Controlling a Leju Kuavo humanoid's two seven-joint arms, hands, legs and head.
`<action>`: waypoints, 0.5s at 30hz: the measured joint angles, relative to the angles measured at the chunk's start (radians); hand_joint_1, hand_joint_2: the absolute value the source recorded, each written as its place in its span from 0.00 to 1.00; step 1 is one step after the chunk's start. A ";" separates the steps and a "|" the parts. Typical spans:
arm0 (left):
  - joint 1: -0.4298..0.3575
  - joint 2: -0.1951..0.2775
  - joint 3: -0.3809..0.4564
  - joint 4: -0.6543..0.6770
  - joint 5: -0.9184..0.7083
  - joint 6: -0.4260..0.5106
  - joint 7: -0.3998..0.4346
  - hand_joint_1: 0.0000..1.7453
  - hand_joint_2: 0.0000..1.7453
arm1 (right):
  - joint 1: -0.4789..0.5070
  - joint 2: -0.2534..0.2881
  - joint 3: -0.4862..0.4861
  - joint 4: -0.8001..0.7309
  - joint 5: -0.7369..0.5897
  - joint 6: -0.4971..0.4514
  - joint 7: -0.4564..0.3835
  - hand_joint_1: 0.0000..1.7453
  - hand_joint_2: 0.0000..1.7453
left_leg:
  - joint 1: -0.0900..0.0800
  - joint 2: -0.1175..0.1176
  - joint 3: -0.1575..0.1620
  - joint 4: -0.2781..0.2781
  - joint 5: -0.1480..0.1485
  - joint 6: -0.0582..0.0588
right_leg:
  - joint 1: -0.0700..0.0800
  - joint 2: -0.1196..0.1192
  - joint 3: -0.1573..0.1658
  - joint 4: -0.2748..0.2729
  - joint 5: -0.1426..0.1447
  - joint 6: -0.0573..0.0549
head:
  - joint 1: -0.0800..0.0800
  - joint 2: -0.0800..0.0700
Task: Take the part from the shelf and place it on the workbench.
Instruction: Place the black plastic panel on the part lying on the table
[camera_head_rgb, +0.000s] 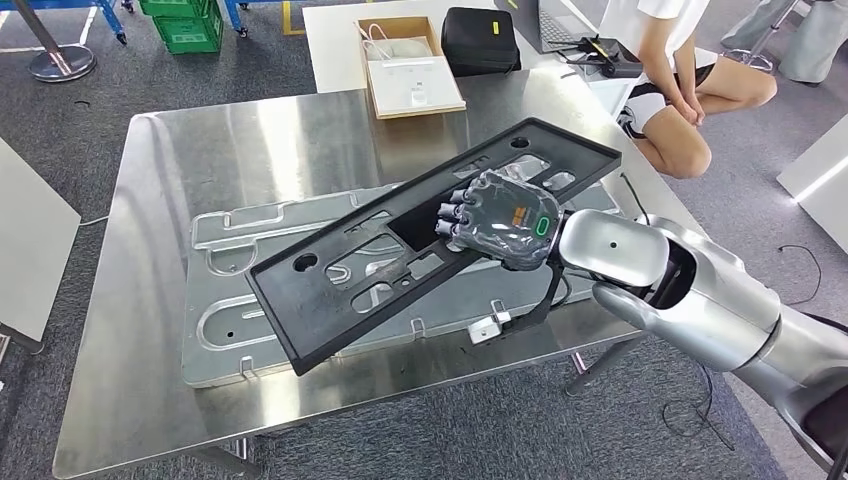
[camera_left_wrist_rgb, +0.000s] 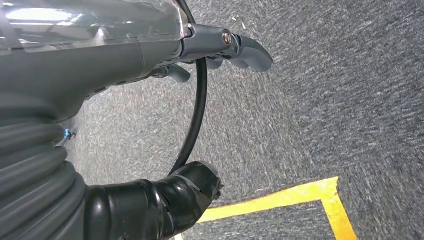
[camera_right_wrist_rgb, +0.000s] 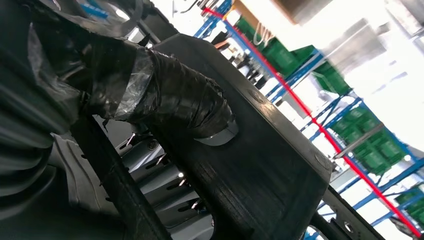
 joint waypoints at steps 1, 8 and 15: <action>0.000 0.000 0.000 0.000 0.000 0.001 0.000 0.00 1.00 | 0.003 0.000 -0.001 0.001 0.000 0.000 0.000 1.00 1.00 | -0.002 -0.001 0.001 0.000 -0.001 0.000 | 0.000 0.000 0.018 -0.043 0.032 -0.004 | 0.000 0.000; 0.002 0.006 0.000 0.000 -0.007 0.005 0.001 0.00 1.00 | 0.025 0.000 -0.022 0.004 0.004 -0.016 -0.004 1.00 1.00 | -0.007 -0.001 0.003 -0.004 -0.003 -0.023 | 0.015 -0.003 0.131 -0.278 0.117 -0.038 | 0.000 0.000; 0.005 0.018 0.001 0.000 -0.007 0.012 0.000 0.00 1.00 | 0.066 0.000 -0.035 0.007 0.012 -0.029 -0.013 1.00 1.00 | -0.002 0.002 -0.115 0.247 -0.109 -0.052 | 0.006 -0.008 0.149 -0.298 0.120 -0.049 | -0.001 0.000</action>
